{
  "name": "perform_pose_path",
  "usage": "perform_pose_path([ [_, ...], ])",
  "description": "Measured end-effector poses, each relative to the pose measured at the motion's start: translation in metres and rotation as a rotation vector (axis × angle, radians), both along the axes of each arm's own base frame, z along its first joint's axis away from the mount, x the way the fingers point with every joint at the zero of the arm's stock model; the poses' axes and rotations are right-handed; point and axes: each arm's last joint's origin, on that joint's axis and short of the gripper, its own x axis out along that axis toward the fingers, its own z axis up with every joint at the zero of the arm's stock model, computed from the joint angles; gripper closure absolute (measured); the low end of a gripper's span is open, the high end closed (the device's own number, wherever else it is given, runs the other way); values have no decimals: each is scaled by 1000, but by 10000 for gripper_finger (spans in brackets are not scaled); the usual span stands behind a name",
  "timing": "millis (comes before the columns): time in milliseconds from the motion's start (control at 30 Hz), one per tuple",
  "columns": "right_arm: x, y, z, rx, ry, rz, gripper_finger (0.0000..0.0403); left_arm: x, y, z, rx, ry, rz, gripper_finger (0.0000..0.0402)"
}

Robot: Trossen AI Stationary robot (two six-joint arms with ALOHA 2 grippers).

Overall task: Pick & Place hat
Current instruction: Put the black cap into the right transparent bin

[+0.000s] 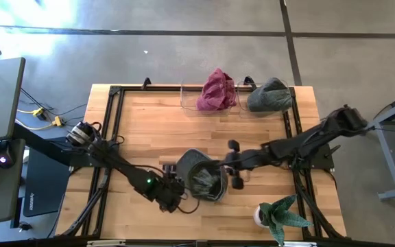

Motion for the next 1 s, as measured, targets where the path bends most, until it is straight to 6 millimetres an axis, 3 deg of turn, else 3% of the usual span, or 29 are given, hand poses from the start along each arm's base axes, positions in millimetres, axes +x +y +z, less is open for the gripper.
perform_pose_path([
  [133, 28, -3, -14, -25, 223, -115, 296, 0, -8, -15, -47, -63, -16, 264],
  [267, 41, -12, -23, -53, 430, -256, 288, -3, 0, -26, 31, -67, 15, 280],
  [433, 41, 1, -25, 144, 578, -96, 290, -7, 25, -43, 201, -70, 104, 290],
  [567, 38, 26, -15, 161, 509, 102, 290, -11, 38, -36, 391, -139, 186, 292],
  [733, 28, 40, 14, 77, 341, 191, 290, -13, 37, -13, 482, -208, 207, 292],
  [867, 19, 50, 31, -43, 232, 276, 286, -5, 25, 13, 366, -244, 150, 292],
  [1000, 19, 61, 31, -63, 192, 410, 254, 7, 11, 26, 182, -275, 29, 292],
])
